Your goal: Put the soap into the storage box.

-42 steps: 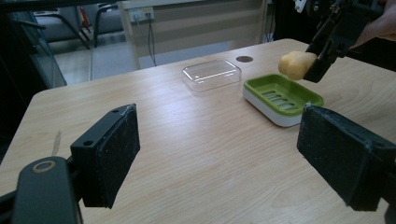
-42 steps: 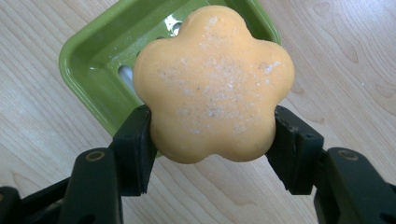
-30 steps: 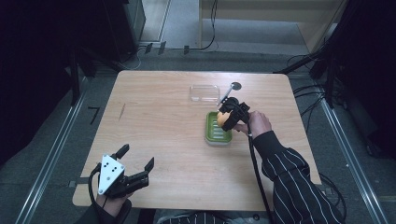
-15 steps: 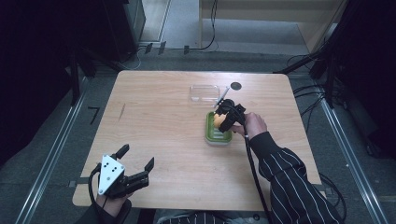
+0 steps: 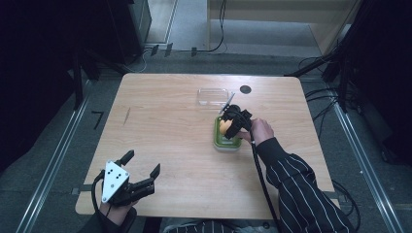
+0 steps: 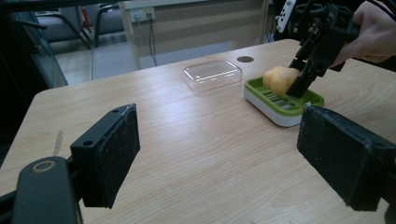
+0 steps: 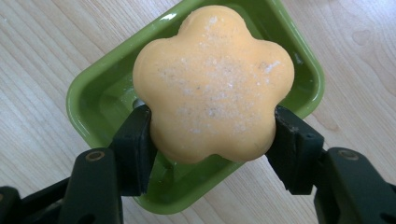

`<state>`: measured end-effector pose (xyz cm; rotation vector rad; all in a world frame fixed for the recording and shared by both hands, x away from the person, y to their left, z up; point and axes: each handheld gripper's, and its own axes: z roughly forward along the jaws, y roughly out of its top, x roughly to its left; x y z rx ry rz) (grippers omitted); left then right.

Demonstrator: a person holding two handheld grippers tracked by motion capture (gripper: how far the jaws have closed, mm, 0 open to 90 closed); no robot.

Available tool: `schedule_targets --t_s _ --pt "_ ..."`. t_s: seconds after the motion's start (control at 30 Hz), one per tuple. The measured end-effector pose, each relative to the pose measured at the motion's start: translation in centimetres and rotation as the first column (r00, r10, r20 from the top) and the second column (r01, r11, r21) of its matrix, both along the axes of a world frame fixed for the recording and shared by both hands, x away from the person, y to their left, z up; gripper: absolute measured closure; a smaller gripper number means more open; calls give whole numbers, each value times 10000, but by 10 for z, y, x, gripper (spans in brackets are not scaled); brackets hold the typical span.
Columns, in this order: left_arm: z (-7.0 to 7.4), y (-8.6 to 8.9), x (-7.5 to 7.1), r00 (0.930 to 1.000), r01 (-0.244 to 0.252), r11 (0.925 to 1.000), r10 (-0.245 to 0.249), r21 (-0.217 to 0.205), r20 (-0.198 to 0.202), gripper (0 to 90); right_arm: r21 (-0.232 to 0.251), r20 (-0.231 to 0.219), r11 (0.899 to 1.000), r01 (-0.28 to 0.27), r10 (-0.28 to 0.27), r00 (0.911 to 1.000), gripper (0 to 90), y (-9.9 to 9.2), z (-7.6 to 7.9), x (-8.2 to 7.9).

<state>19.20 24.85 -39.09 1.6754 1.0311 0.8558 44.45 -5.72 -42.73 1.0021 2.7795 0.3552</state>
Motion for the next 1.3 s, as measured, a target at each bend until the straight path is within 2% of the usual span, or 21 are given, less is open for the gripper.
schedule_targets --t_s 0.57,1.03,1.3 --pt "0 1 -1 10000 2 10000 -2 18 10 137 -95 59 9999 -51 52 10000 397 4 -9 1" --pt "0 1 -1 10000 -4 10000 4 16 -1 137 -321 315 9987 -396 407 9987 395 8 -20 1" --pt "0 1 -1 10000 -5 10000 5 17 -4 137 -363 302 9984 -428 439 9986 375 8 -20 0"
